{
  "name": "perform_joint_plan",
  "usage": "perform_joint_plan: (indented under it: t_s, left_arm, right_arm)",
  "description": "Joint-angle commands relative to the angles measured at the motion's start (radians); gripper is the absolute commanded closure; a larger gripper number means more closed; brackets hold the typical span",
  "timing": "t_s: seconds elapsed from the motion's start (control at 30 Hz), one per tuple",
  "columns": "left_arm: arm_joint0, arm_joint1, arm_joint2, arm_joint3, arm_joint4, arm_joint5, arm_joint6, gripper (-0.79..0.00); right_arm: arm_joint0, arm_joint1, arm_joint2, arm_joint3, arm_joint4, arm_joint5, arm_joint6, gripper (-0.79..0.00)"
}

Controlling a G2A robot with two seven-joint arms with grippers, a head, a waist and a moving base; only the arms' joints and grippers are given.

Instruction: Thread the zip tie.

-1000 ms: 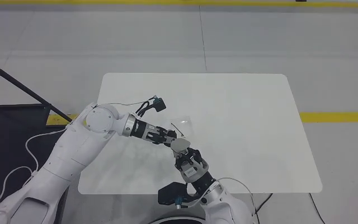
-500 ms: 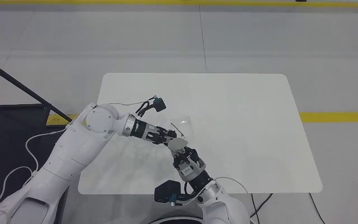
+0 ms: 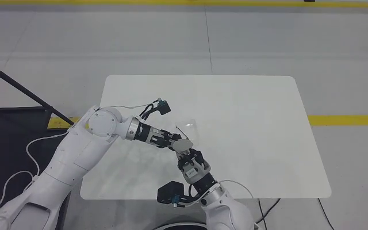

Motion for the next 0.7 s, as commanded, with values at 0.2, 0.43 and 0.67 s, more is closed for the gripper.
perform_joint_plan:
  t_s: [0.2,0.43,0.67]
  left_arm:
    - [0.0,0.0,0.0,0.0,0.0,0.0,0.0,0.0]
    - [0.0,0.0,0.0,0.0,0.0,0.0,0.0,0.0]
    - [0.0,0.0,0.0,0.0,0.0,0.0,0.0,0.0]
  right_arm:
    - [0.001,0.001,0.0,-0.001,-0.001,0.002,0.001,0.0]
    - [0.002,0.002,-0.001,0.002,0.001,-0.005,0.004,0.0]
    - [0.011,0.004,-0.003,0.006,-0.006,-0.046,0.007,0.0]
